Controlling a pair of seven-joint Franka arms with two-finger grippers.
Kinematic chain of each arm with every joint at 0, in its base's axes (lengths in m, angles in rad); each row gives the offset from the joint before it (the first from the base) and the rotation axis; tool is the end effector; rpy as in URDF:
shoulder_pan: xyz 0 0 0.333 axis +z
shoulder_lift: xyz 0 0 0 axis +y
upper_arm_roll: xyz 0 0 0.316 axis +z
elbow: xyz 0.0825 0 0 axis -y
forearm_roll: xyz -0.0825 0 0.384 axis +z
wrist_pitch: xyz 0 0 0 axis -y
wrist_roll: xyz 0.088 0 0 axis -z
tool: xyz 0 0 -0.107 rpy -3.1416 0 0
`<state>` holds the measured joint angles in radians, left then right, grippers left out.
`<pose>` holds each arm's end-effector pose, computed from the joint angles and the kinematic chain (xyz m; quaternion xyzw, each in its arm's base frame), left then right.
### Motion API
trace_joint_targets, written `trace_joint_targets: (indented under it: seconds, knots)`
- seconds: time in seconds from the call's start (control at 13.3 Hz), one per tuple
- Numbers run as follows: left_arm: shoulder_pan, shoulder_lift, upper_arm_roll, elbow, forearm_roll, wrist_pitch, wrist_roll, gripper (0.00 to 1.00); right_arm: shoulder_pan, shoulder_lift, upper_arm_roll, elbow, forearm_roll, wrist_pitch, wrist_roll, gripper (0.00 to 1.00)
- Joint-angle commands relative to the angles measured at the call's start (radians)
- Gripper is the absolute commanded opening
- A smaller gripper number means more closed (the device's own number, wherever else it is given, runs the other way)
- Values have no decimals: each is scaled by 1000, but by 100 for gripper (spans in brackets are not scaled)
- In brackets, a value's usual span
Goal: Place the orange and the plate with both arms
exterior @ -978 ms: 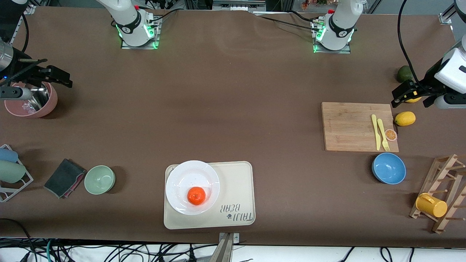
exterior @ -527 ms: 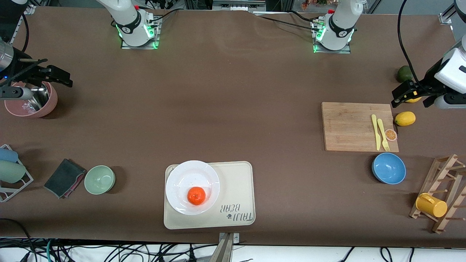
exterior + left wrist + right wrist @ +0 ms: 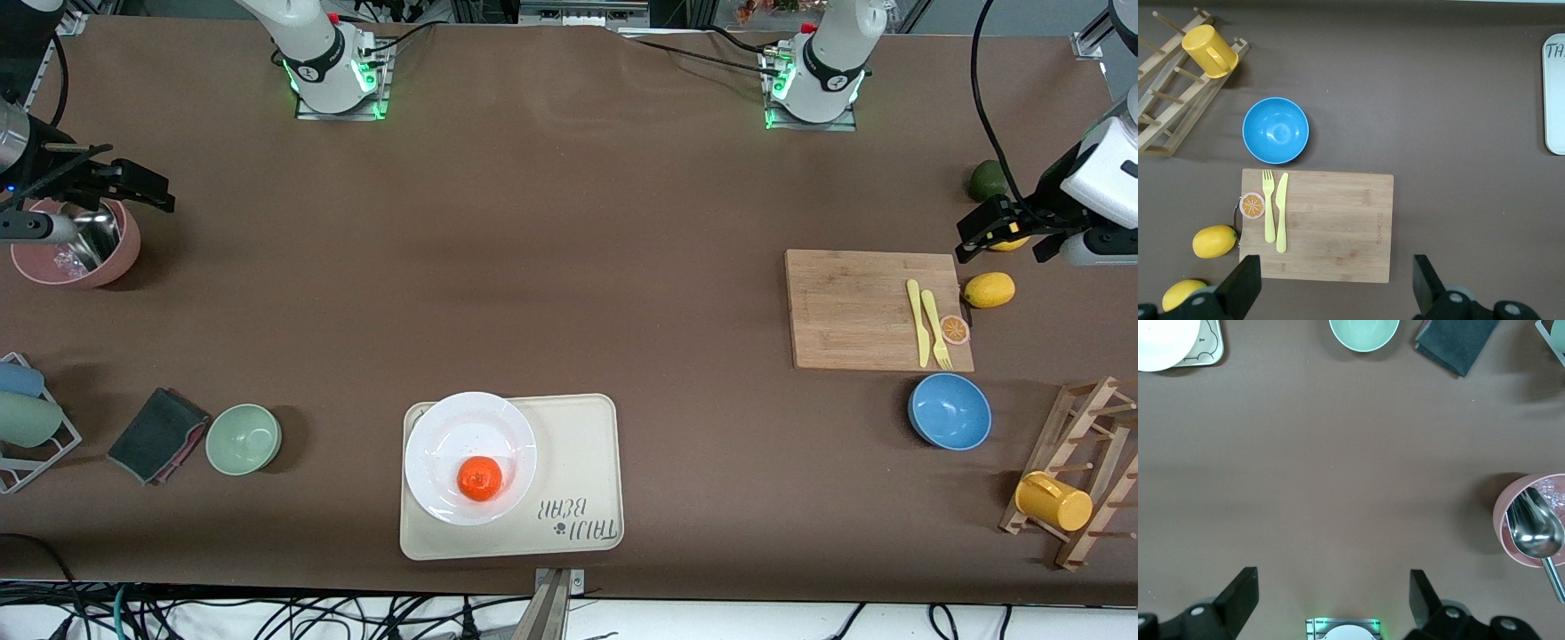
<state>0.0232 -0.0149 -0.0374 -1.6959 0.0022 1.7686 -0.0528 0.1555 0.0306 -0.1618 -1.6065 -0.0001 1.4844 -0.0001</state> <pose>0.5655 -0.0080 0.5911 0.9989 0.0191 0.0438 0.0001 0.5513 -0.0022 0.5843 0.9971 -0.0032 -0.0761 0.0023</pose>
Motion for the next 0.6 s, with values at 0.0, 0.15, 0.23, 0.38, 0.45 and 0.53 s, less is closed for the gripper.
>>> trace_joint_targets:
  seconds: [0.0,0.15,0.23,0.38,0.45,0.53]
  knots:
    - [4,7,-4,25,21,-20,16,100,-4,3,1,16,-11,-21,-6,100]
    - [6,6,-2,25,21,-21,16,100,-4,5,1,17,-11,-21,-6,100]
    - [6,6,-4,25,21,-21,16,100,-5,5,1,17,-11,-19,-6,100]
    - [6,6,-4,25,21,-25,16,100,-4,5,1,17,-11,-19,-5,100]
    - [6,6,-4,25,21,-26,16,100,-5,5,1,16,-11,-19,-6,100]
    - [6,7,-4,25,21,-26,16,100,-4,5,1,17,-9,-19,-6,100]
